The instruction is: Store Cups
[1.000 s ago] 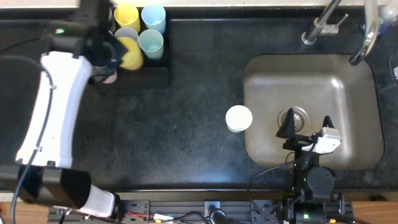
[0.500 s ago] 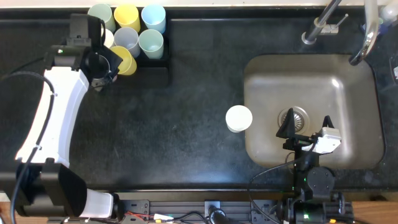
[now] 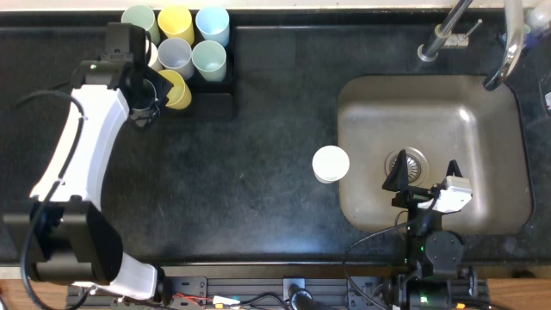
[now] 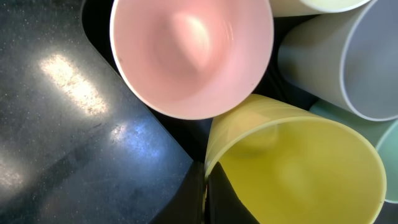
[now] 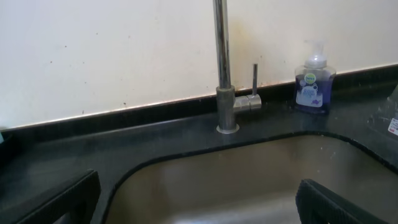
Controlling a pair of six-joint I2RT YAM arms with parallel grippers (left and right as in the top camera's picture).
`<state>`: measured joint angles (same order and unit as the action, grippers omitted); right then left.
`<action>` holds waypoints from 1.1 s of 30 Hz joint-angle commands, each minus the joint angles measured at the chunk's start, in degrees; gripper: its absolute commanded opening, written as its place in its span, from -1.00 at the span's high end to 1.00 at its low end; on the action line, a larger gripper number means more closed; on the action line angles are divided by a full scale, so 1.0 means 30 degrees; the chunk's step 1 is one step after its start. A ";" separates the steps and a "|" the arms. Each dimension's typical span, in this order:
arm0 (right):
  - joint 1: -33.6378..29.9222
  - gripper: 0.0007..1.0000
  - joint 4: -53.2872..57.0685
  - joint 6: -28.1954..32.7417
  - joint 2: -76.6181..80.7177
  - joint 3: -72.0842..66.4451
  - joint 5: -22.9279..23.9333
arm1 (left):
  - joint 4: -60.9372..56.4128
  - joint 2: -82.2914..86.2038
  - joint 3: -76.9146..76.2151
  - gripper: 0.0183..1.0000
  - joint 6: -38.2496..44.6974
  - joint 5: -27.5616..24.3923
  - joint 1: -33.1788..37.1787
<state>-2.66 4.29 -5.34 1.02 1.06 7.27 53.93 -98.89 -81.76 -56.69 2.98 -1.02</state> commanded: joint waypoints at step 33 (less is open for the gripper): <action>-0.0124 -1.00 -0.0117 0.0073 -0.0087 -0.0248 -0.0131 | -0.0379 -0.2047 0.0124 0.96 -0.0335 0.0328 -0.0044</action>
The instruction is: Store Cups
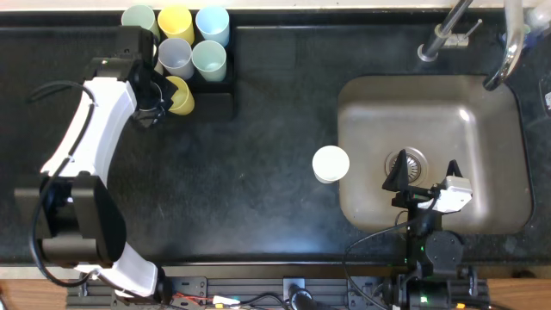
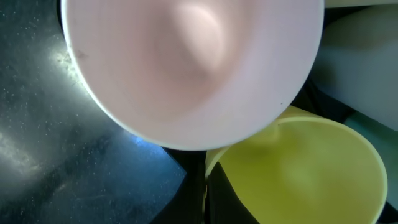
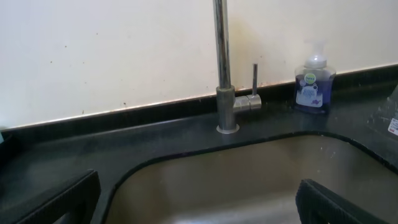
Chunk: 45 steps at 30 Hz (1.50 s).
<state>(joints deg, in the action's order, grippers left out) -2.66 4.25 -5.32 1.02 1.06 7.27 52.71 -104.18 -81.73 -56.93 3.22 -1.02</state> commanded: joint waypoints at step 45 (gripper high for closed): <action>-0.0124 -1.00 -0.0102 0.0066 -0.0087 -0.0248 -0.0131 | -1.7209 2.9689 1.9890 -1.00 1.8782 -0.0612 0.0000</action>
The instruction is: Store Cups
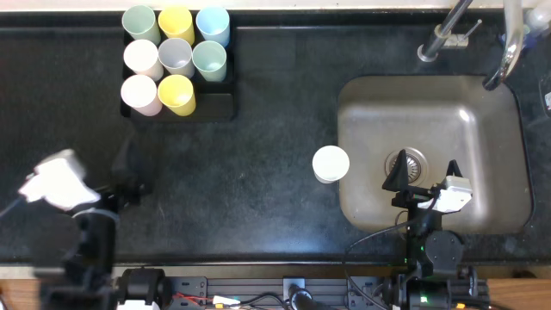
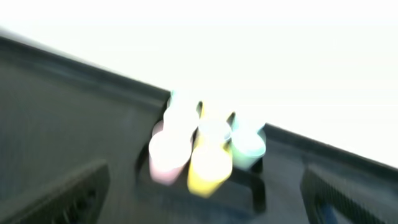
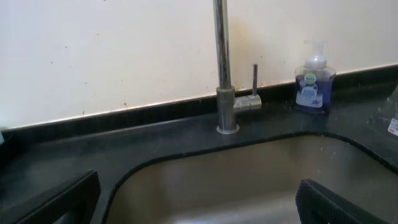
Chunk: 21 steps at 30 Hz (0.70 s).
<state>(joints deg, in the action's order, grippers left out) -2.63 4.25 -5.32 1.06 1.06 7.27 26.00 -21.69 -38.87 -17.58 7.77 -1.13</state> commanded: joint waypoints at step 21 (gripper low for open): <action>-0.0131 -1.00 -0.0102 0.0066 -0.0102 -0.0248 -0.0131 | -0.3016 0.7176 1.0805 -1.00 0.7504 -0.3359 0.0095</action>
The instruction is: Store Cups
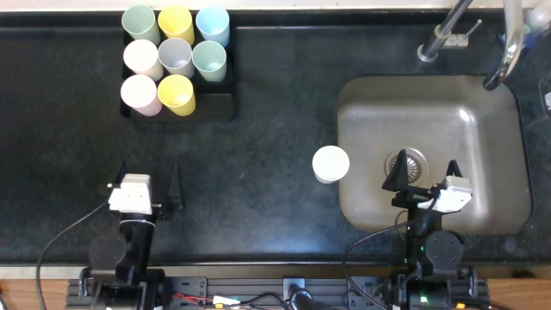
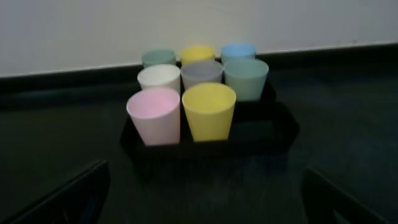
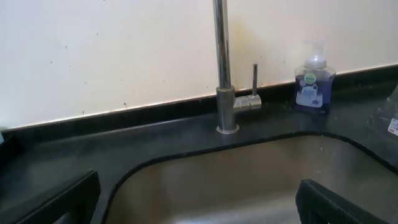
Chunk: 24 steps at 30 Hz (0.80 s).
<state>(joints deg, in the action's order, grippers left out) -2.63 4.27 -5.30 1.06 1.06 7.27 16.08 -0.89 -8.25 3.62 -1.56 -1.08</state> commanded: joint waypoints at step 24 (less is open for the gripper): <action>-0.0131 -0.99 -0.0109 0.0058 -0.0102 -0.0248 -0.0131 | -0.3971 0.0240 0.2601 -1.00 0.0299 -0.1173 0.0095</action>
<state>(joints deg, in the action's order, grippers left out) -2.66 4.29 -5.32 1.06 1.06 7.27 4.45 -0.69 -0.97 3.62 -4.16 -1.08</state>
